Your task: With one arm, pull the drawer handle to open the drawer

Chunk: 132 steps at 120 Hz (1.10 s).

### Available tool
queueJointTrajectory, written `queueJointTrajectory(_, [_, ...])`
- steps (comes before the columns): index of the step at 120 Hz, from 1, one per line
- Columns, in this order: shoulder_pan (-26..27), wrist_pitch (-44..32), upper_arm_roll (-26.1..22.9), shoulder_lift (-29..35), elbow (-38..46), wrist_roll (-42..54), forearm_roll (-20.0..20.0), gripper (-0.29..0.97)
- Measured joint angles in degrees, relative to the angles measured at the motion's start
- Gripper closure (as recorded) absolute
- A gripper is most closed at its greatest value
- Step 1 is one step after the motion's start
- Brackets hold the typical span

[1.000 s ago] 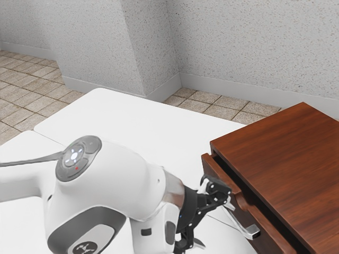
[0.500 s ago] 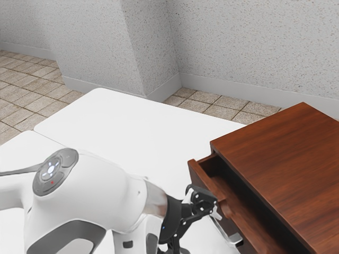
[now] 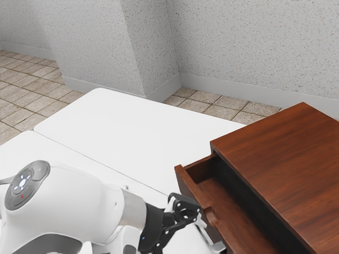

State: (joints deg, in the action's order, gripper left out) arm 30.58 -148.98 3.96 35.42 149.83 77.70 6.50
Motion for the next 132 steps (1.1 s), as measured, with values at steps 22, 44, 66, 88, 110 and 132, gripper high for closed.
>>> queueJointTrajectory(22, [0.01,0.29,0.14,2.69,2.02,-0.14,0.02,0.00])
queueJointTrajectory(44, [-0.05,0.82,0.18,4.28,2.96,-0.34,0.05,0.01])
queueJointTrajectory(66, [-0.10,1.42,0.26,6.04,4.38,-0.55,0.03,0.00])
queueJointTrajectory(88, [-0.88,2.45,0.35,8.86,5.99,-0.76,0.15,0.01])
queueJointTrajectory(110, [-1.35,3.49,0.44,10.85,7.40,-0.95,0.33,-0.01])
queueJointTrajectory(132, [-1.80,4.68,0.44,12.59,8.23,-1.19,0.32,-0.01])
